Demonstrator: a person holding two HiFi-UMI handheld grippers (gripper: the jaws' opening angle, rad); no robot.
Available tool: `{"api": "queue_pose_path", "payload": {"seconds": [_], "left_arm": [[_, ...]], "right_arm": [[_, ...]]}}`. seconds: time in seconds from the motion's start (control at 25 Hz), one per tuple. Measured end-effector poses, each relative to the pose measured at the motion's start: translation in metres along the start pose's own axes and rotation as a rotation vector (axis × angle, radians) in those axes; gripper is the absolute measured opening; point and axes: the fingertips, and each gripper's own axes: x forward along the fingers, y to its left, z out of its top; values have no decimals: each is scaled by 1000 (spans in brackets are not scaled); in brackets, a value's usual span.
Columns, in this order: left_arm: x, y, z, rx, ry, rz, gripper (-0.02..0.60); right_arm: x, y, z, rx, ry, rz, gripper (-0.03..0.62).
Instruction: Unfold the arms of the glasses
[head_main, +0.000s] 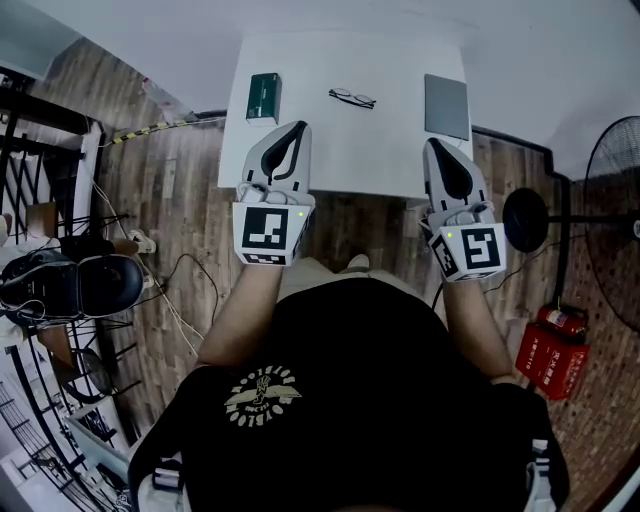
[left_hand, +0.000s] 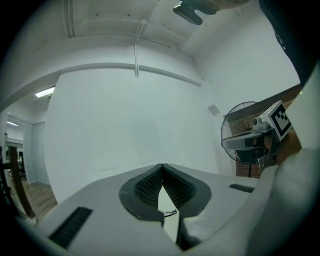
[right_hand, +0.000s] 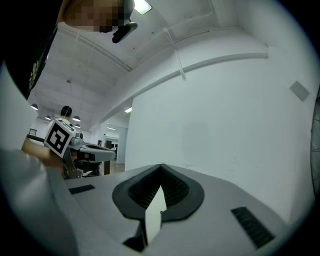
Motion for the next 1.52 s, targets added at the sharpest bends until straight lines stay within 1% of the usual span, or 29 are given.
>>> {"api": "queue_pose_path", "payload": {"seconds": [0.2, 0.48, 0.8, 1.0, 1.36, 1.52], "left_arm": [[-10, 4, 5, 20, 2, 33, 6], [-7, 8, 3, 51, 10, 18, 6], [31, 16, -1, 57, 12, -30, 6], [55, 18, -7, 60, 30, -55, 7], [90, 26, -25, 67, 59, -88, 6], [112, 28, -38, 76, 83, -122, 7]], "right_arm": [[-3, -3, 2, 12, -17, -2, 0], [6, -3, -4, 27, -16, -15, 0], [32, -18, -10, 33, -1, -35, 0], [47, -34, -16, 43, 13, -54, 0], [74, -48, -31, 37, 46, -66, 0], [87, -59, -37, 43, 63, -83, 0]]}}
